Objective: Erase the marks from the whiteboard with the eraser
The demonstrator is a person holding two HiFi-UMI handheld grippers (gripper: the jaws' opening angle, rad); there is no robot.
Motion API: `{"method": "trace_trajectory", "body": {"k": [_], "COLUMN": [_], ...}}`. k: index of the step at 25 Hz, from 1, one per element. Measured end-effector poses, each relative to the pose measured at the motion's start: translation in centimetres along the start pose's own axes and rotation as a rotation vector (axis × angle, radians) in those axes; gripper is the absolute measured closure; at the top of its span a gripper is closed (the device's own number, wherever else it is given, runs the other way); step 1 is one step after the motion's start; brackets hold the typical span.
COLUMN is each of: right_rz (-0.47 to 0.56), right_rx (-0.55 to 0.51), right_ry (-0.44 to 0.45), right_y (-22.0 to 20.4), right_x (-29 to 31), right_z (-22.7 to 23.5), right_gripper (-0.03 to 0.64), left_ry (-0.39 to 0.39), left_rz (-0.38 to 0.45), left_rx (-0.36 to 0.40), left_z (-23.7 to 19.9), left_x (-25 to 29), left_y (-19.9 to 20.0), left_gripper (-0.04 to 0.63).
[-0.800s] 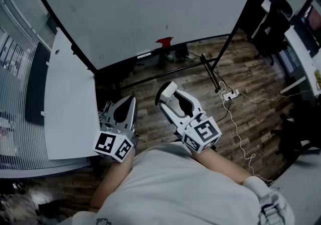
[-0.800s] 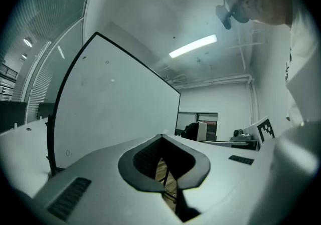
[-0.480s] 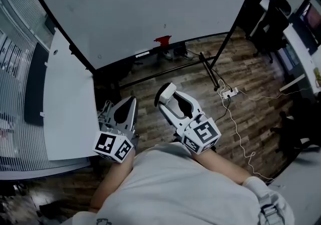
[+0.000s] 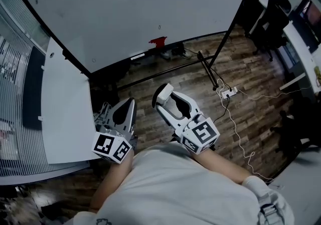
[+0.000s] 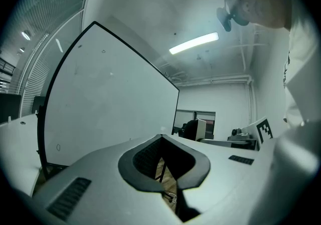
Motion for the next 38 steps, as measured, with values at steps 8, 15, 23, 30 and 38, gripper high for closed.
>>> {"method": "trace_trajectory", "body": {"k": [8,15,23,30,38], "right_rz": [-0.02,-0.017,-0.03,-0.033,-0.054], "right_rx": [0.013,-0.006,0.001,-0.002,0.035], "right_ry": [0.023,0.013,0.047,0.08,0.054], "right_y": [0.8,2.6,2.5,2.5,1.5], "right_x": [-0.4,-2.6,-5.2,-5.9,-5.7], "right_z": [7.2,14.2,18.4,19.5,20.9], "right_gripper": [0.385,0.385,0.385,0.385,0.385], "left_ry": [0.014,-0.003,0.012,0.018,-0.01], "left_rz": [-0.003,-0.006,0.002,0.002,-0.026], "left_rx": [-0.004,-0.018,-0.014,-0.012,-0.032], "left_z": [1.8,5.5,8.9,10.5,10.0], "left_x": [7.1,13.8,17.8,19.3,21.4], "left_y": [-0.2,-0.6,-1.8,-2.1,-2.8], "left_gripper": [0.589,0.589,0.589,0.589,0.589]}}
Point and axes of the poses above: the fingertips, and each gripper's own axes: x forward along the fingers, z to its right, y out of its top, the point moved 1 cm from there along -x, backward along the fingers, and after that the axes turned 15 degrees about y, right-handed, at the moved point
